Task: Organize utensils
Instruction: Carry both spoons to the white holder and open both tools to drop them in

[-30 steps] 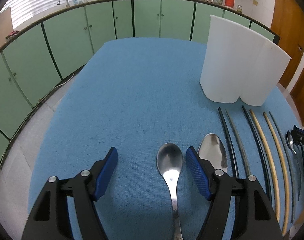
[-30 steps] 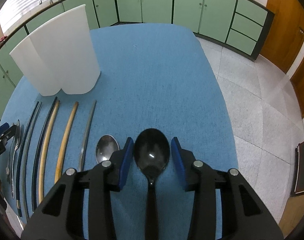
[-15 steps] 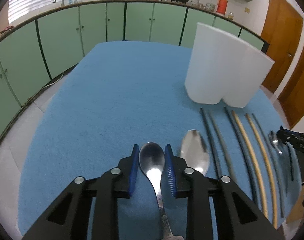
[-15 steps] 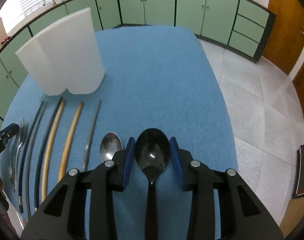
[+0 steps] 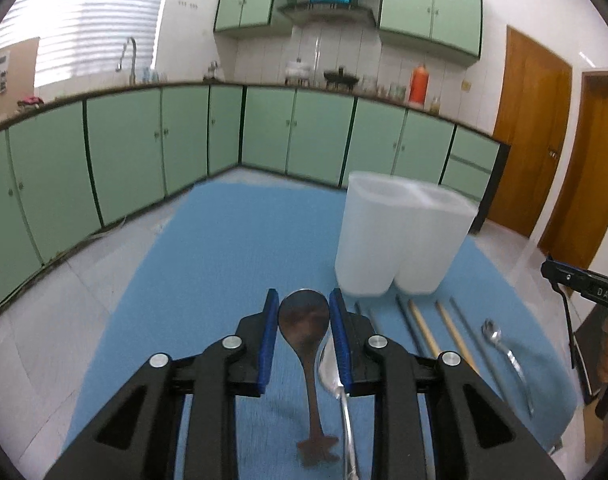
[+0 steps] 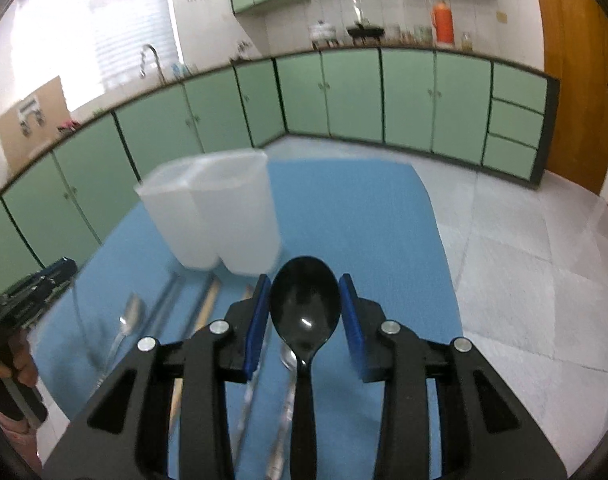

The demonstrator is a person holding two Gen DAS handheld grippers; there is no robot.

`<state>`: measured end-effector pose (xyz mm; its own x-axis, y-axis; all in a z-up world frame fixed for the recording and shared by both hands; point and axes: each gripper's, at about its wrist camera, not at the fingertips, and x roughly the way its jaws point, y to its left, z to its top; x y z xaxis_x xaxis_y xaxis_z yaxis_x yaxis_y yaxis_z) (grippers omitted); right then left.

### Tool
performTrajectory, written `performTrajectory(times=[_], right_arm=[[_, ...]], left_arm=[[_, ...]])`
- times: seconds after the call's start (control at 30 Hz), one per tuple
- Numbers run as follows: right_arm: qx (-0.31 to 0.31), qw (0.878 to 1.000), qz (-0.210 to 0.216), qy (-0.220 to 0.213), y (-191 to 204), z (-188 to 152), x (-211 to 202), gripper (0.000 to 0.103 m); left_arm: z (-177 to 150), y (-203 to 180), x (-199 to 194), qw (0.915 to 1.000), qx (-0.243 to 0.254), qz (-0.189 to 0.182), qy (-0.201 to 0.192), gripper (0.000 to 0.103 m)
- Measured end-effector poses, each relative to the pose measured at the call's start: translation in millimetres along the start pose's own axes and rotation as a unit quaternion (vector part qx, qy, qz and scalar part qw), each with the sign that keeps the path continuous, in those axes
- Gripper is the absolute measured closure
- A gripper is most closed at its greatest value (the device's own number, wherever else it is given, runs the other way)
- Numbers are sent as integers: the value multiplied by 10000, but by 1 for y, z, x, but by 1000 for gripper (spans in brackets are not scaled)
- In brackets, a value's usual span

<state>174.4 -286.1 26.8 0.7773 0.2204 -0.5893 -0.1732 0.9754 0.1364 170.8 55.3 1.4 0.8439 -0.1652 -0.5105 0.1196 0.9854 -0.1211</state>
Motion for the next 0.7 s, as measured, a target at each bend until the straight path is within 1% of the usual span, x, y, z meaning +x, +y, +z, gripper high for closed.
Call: performTrajectory(times=[0.2, 0.3, 0.4, 0.5, 0.57, 0.63, 0.7], right_arm=[[208, 9975, 359, -578, 6, 27, -3, 69], [325, 9945, 513, -849, 3, 46, 0, 69], [338, 9900, 617, -1220, 5, 72, 6, 69], [210, 9850, 603, -1604, 14, 103, 17, 69], [106, 9823, 545, -1787, 20, 117, 27, 69], [95, 9799, 515, -1925, 24, 129, 39, 69], [78, 9779, 442, -2042, 25, 139, 55, 69]], left_arm=[[23, -3, -8, 9992, 1, -116, -370, 78], [45, -8, -12, 9976, 35, -208, -660, 78], [71, -17, -12, 9953, 95, -303, -917, 78], [99, -26, -12, 9916, 139, -423, -1214, 78], [116, -31, -9, 9892, 156, -500, -1366, 78], [136, -39, -1, 9861, 195, -572, -1545, 78], [148, -46, 11, 9843, 244, -599, -1640, 78]])
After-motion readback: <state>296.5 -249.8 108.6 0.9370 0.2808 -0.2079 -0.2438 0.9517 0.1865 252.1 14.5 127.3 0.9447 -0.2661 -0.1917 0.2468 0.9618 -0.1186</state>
